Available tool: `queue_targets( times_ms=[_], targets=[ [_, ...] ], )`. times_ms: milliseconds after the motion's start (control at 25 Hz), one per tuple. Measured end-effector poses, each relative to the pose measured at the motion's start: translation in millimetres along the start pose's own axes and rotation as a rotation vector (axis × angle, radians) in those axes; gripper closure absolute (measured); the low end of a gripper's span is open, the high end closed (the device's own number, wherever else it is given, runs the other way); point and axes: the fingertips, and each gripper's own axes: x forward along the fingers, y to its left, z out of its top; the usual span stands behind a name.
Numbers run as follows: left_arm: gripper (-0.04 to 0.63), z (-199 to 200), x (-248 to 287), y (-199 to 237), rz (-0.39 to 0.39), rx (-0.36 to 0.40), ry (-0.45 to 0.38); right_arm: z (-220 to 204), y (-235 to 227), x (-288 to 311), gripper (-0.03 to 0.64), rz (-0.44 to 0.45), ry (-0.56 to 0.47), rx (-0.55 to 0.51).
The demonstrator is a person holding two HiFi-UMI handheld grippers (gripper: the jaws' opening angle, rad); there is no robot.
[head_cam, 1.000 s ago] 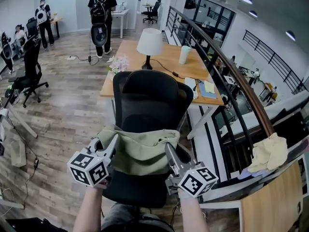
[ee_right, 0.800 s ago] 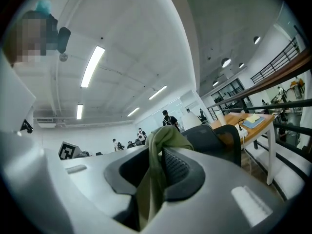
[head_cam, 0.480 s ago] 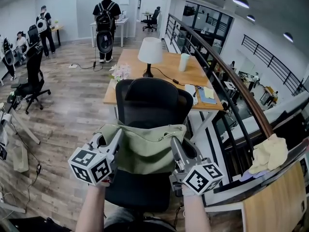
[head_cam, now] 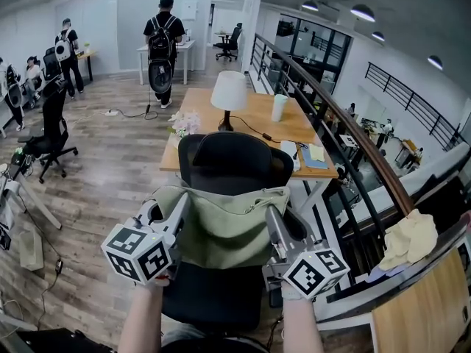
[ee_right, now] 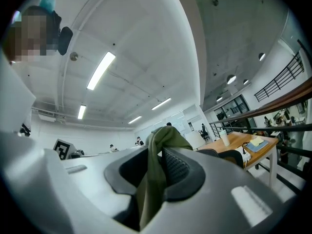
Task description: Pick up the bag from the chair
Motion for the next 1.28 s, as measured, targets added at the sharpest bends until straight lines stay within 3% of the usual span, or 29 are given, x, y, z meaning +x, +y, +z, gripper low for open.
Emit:
queue_targets(
  times_ms=[560, 1280],
  targets=[
    [0.571, 31.2, 1.1, -0.2, -0.004, 0.065, -0.062, 26.8, 15.3, 12.2, 0.531, -0.013, -0.063, -0.090],
    [0.571, 40.3, -3.0, 2.4, -0.010, 0.048, -0.101, 34.7, 26.6, 15.3, 0.531, -0.003, -0.095, -0.111]
  ],
)
